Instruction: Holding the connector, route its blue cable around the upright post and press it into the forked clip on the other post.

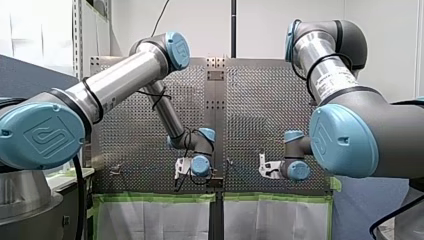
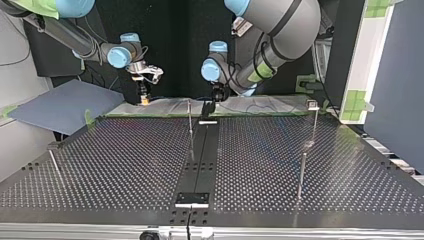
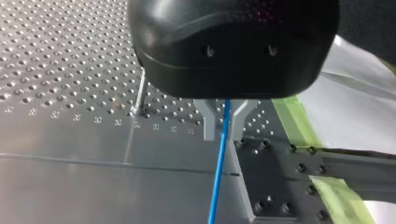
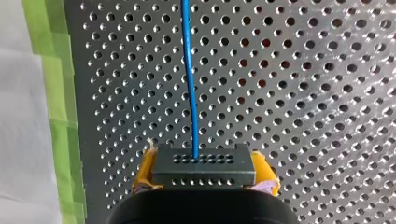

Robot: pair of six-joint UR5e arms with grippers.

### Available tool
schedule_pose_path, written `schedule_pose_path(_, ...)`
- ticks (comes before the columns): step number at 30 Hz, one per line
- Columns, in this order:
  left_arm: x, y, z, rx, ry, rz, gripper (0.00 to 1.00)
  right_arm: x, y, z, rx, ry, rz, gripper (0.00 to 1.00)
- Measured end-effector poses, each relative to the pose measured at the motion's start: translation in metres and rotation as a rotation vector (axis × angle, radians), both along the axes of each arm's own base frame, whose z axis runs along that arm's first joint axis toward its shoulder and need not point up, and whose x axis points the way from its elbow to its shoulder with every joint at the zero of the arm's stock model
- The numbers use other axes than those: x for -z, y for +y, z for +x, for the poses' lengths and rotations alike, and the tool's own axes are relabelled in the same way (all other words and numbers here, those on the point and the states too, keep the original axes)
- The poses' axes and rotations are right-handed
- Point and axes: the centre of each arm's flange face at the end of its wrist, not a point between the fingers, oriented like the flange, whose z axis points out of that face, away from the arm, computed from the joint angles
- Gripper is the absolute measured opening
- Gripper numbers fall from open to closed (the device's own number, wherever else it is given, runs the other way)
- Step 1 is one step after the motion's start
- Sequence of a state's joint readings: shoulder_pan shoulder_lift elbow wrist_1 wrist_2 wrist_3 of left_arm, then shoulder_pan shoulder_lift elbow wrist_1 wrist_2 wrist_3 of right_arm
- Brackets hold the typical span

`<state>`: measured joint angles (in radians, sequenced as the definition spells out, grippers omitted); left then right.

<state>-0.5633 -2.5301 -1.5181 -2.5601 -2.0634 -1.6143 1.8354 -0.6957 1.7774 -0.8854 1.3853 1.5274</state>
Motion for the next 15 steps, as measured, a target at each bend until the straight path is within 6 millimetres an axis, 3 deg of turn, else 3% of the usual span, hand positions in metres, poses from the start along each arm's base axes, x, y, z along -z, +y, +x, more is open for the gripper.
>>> schedule_pose_path(15, -0.0021, -0.0011, 0.0037, -0.003, -0.010, -0.020, 0.17, 0.0004, -0.0036, -0.0039, 0.026, -0.004, -0.006, 0.00)
